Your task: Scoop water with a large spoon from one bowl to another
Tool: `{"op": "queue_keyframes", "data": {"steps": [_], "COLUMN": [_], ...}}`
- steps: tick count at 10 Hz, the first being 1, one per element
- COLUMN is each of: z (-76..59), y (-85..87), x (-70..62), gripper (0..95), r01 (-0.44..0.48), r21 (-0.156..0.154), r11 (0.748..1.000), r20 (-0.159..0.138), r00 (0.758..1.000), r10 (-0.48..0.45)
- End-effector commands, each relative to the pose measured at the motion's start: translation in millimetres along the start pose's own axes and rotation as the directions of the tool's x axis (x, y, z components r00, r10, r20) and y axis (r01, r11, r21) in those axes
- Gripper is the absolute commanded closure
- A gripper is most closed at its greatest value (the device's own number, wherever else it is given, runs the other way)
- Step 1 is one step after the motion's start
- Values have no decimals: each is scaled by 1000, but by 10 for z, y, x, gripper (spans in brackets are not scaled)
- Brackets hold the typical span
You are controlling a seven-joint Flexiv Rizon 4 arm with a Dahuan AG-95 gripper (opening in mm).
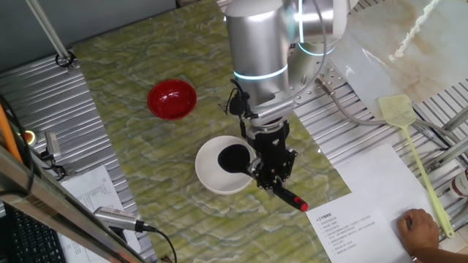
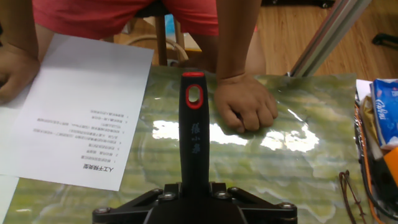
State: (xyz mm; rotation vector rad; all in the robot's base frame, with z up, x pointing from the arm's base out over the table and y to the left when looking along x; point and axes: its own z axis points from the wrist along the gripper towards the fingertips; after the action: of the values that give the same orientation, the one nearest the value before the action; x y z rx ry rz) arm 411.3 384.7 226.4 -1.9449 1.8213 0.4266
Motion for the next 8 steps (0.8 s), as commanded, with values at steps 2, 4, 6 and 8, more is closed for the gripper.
{"op": "queue_keyframes", "data": {"steps": [2,4,6,8], "z": [-23,-33,-39,-39], "y": [18,24,28,29], "x": [-15,-25,-31,-31], "gripper": [950,950,950,950], "r01": [3,5,9,9], "r21": [1,2,4,8], "r11": [1000,1000,1000,1000], "r20": [36,38,41,46], "r00": [999,999,999,999], "r10": [-3,-5,-9,-9]}}
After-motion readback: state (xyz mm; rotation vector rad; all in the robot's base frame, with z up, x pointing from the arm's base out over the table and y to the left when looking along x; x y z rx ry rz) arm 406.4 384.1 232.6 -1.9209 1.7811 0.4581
